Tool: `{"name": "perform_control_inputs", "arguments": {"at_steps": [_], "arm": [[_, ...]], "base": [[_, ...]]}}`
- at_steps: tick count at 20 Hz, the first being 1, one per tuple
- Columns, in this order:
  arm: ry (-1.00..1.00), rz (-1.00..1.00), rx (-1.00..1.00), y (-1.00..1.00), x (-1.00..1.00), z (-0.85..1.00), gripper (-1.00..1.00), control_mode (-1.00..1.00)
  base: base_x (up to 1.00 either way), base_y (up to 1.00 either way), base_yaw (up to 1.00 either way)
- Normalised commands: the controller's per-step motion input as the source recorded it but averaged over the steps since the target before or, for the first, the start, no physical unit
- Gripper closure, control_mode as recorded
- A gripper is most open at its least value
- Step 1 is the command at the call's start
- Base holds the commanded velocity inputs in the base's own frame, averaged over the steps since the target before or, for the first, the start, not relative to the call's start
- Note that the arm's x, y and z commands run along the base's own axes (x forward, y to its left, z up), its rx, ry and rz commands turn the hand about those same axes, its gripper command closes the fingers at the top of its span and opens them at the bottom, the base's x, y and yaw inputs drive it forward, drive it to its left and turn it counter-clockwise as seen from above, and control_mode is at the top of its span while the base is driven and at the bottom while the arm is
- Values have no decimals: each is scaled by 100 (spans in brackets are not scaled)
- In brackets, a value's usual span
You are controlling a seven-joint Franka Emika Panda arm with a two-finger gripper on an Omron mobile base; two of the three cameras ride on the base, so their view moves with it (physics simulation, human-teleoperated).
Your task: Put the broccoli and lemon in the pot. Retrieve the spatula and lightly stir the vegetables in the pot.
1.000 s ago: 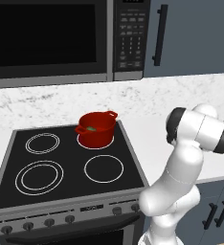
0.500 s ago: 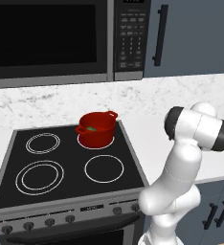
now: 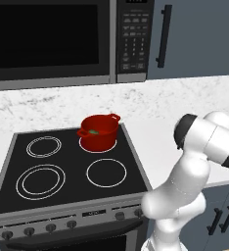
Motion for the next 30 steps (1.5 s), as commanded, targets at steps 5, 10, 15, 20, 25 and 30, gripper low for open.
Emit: {"name": "perform_control_inputs", "arguments": {"at_steps": [5, 10, 15, 20, 25, 30], "arm": [[-6, 0, 20, 46, -38, 100, 100, -100], [-1, 0, 30, 57, -20, 100, 100, -100], [0, -2, 36, 48, -2, 100, 100, -100], [1, -1, 37, 36, 0, 100, 100, -100], [17, -4, 42, 37, -7, 98, 100, -100], [32, -12, 53, 34, -5, 62, 100, -100]], "base": [[0, 0, 0], [0, 0, 0], [0, 0, 0], [0, 0, 0], [0, 0, 0], [0, 0, 0]]}}
